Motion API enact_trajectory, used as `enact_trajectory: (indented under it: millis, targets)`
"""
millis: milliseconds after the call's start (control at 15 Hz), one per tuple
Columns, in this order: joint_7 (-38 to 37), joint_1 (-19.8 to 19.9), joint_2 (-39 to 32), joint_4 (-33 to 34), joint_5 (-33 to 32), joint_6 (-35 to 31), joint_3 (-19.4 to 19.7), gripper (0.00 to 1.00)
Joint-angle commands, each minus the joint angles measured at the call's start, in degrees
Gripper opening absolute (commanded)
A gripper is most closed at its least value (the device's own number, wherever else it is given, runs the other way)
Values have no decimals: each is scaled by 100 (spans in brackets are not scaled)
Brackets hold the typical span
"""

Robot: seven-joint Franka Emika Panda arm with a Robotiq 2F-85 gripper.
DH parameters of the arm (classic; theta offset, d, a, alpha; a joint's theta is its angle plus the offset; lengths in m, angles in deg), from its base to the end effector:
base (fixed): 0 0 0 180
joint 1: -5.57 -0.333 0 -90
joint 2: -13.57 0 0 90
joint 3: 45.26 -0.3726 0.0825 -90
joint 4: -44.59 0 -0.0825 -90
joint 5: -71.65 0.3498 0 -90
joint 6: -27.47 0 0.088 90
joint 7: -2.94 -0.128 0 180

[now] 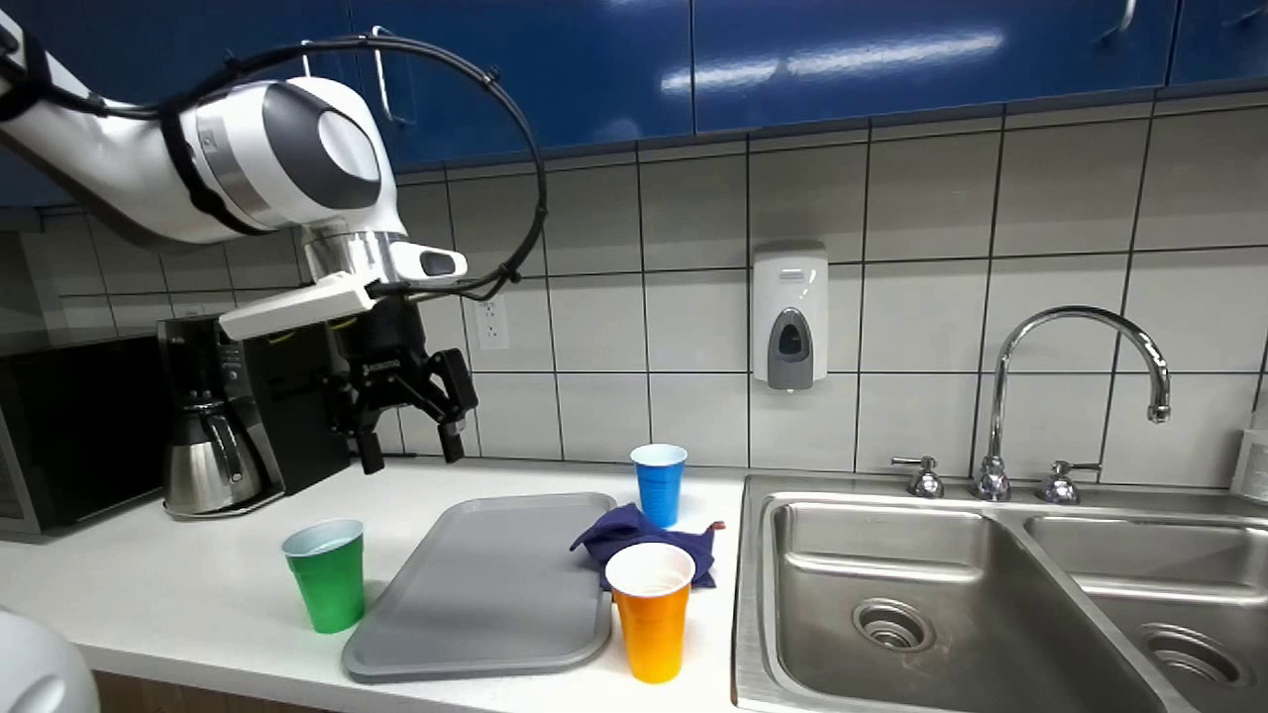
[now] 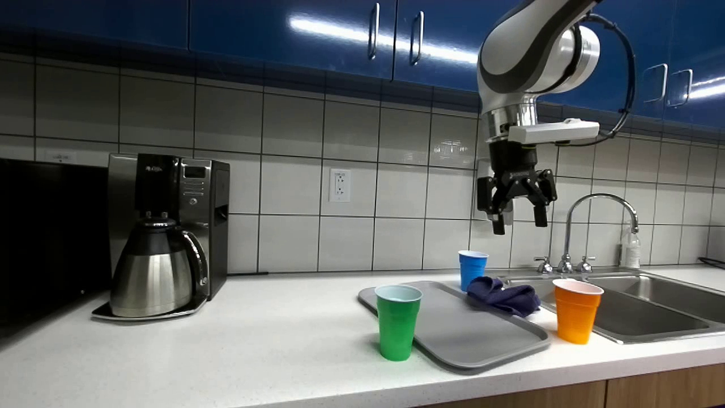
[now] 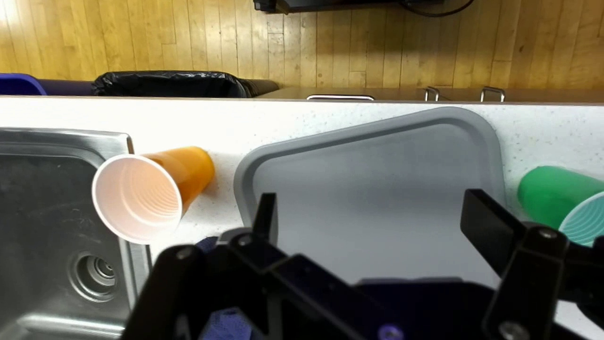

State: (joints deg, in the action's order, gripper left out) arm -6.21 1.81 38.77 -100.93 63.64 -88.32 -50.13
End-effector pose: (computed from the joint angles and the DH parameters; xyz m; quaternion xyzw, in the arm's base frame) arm 0.3352 0.0421 0.4658 0.9957 0.0236 -0.0283 0.0848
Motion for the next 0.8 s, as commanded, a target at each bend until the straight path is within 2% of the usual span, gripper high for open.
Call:
enact_trajectory:
  millis: [0, 733]
  targets:
    - [-79, 0, -449, 114, 98, -398, -103, 100]
    - [-94, -352, -1449, 431, 306, -1088, -391, 100]
